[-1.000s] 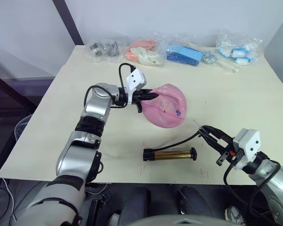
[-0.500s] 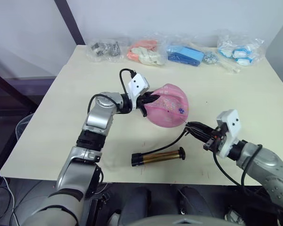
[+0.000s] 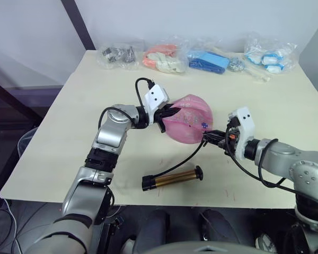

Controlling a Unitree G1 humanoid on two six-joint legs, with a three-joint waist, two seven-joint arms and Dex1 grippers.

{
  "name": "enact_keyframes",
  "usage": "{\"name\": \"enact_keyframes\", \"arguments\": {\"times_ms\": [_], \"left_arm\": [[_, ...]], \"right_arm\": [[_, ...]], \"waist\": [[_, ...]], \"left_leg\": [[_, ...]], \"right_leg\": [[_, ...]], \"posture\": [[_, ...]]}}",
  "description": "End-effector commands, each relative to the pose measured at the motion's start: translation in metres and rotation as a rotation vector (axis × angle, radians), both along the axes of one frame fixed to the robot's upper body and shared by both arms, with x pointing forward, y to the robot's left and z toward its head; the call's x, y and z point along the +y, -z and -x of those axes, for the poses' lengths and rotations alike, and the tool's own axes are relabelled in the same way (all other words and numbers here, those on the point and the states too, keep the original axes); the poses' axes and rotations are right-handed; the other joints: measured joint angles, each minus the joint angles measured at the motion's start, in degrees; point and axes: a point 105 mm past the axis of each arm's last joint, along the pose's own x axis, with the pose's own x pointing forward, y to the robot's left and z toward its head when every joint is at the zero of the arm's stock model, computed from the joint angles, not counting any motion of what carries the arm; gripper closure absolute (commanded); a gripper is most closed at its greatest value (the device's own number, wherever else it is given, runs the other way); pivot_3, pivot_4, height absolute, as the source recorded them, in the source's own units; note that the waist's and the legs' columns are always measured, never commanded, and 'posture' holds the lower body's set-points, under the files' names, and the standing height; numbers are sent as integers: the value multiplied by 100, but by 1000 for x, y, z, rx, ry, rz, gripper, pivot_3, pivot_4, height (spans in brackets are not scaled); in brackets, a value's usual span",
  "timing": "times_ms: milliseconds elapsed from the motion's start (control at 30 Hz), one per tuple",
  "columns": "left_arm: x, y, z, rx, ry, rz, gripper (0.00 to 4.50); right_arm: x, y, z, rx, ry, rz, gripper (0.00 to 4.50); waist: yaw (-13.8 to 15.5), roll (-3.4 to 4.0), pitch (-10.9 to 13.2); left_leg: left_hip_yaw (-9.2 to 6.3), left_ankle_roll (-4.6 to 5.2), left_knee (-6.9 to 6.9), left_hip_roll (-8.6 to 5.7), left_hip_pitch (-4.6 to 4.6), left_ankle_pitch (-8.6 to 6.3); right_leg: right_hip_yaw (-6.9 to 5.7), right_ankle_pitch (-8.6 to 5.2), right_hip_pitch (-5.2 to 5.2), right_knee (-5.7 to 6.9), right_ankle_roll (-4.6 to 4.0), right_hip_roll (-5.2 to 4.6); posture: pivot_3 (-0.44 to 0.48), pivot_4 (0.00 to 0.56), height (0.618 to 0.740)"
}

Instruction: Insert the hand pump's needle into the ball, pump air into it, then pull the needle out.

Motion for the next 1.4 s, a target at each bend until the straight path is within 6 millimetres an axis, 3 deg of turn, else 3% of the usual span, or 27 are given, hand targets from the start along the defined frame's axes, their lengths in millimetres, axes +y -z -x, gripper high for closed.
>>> {"name": "enact_keyframes", "arguments": {"times_ms": [33,600,1400], "left_arm": [[-7,0,2,-15,32,-14,4494],[-10,4,5,-38,73,-44,4494],[-13,3,8,-41,92,-46,4494]], "right_arm": [[8,-8,-3,-12,-24,3,4190],[13,-5,-22,57,24,13,4190],[21,6,-18,89,-9,44,4190]], "waist": [[4,0,0],[0,0,0],[-2,1,0]], "left_leg": [[0,0,0,0,0,0],[1,0,0,-2,-5,0],[1,0,0,-2,-6,0]], "right_leg": [[0,0,0,0,0,0],[0,0,-8,3,0,0],[0,0,-9,4,0,0]], "posture": [[0,150,740],[0,150,740],[0,150,740]]}}
